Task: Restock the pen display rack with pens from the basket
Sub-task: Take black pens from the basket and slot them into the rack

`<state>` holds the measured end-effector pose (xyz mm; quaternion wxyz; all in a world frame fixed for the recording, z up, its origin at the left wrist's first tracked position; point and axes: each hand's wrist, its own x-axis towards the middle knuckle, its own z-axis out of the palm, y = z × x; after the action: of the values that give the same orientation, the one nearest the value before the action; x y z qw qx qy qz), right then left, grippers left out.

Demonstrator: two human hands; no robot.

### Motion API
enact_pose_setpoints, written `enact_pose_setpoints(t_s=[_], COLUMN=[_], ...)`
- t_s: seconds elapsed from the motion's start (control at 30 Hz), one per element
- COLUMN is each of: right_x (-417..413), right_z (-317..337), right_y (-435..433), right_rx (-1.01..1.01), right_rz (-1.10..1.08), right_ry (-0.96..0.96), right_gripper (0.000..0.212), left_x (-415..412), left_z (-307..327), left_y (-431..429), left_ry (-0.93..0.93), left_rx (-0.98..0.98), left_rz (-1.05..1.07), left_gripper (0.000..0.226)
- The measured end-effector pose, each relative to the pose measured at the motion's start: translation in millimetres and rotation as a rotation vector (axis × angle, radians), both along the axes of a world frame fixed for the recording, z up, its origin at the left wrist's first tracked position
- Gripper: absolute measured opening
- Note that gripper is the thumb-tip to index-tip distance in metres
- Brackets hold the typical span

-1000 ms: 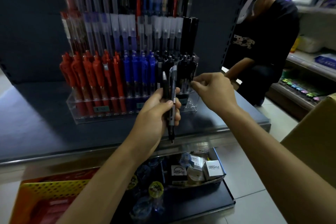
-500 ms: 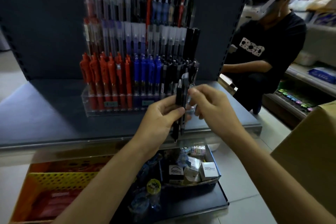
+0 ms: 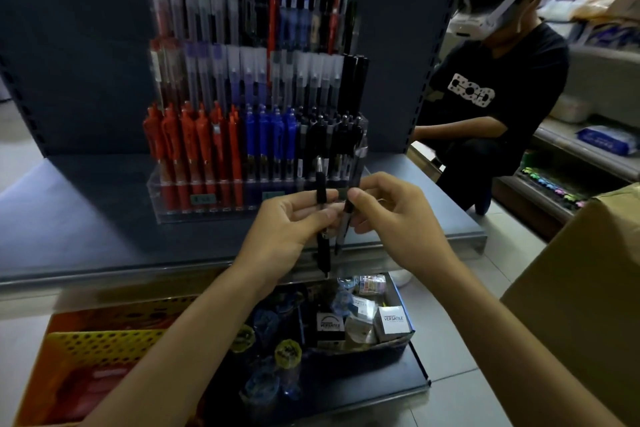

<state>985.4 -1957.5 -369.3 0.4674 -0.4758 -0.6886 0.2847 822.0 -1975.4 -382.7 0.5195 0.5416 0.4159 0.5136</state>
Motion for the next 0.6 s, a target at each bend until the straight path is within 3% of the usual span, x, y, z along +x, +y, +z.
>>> enact_pose_setpoints(t_s=[0.43, 0.6], right_x=[20.8, 20.7], right_z=[33.3, 32.8], right_y=[54.5, 79.2], right_rx=[-0.058, 0.031], right_rz=[-0.085, -0.197], right_ry=[0.175, 0.075], right_gripper=[0.009, 0.01], left_x=[2.1, 3.3], left_z=[2.5, 2.3], left_y=[18.9, 25.5], left_ry=[-0.088, -0.12], left_rx=[-0.027, -0.027], left_rz=[-0.095, -0.111], left_gripper=[0.028, 0.027])
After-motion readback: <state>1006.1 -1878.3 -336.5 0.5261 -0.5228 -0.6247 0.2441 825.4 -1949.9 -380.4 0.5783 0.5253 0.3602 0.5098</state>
